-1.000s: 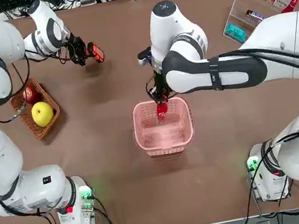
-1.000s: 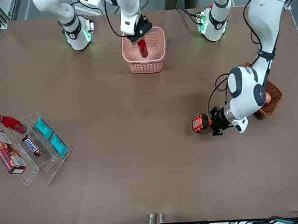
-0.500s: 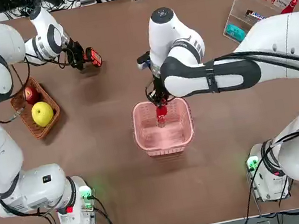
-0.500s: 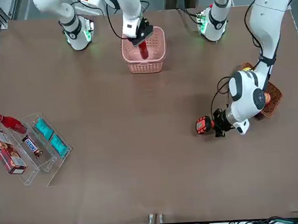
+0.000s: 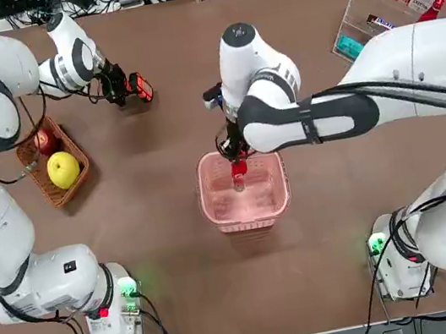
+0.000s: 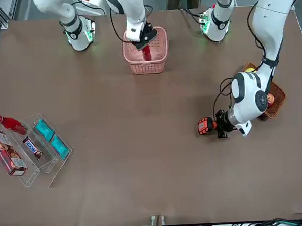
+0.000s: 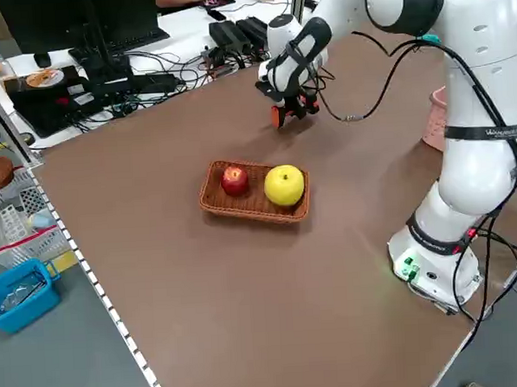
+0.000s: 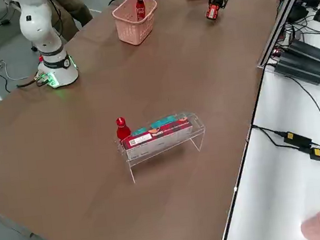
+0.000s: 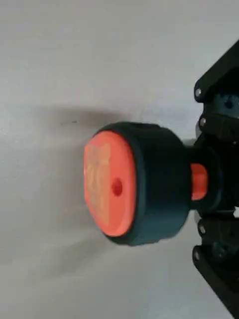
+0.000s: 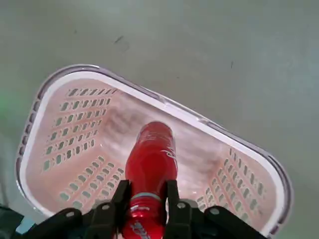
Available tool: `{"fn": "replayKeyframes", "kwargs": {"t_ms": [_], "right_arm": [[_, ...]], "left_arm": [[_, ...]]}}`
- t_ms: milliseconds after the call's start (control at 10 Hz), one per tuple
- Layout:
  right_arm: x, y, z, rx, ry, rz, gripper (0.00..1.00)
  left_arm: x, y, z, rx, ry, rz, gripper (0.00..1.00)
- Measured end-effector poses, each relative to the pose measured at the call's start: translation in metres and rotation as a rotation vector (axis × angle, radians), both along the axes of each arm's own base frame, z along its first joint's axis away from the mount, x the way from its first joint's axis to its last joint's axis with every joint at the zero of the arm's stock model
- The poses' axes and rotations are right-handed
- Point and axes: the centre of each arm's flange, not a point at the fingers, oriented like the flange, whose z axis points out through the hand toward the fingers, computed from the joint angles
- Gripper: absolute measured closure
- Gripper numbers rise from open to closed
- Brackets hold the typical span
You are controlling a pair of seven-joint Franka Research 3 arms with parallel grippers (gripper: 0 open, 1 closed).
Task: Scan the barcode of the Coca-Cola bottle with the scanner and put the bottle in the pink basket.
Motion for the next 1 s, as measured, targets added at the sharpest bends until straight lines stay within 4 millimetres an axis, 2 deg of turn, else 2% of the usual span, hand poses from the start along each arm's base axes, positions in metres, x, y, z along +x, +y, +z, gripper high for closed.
{"fn": "replayKeyframes", "kwargs": {"t_ms": [300, 1000], "right_arm": [[0.0, 0.001, -0.017, -0.03, -0.002, 0.006, 0.65], [0.001, 0.001, -0.025, -0.05, 0.004, -0.025, 0.63]], "left_arm": [[0.001, 0.0, -0.009, 0.0, -0.009, 0.004, 0.91], [0.005, -0.001, -0.016, 0.002, -0.009, -0.005, 0.91]]}}
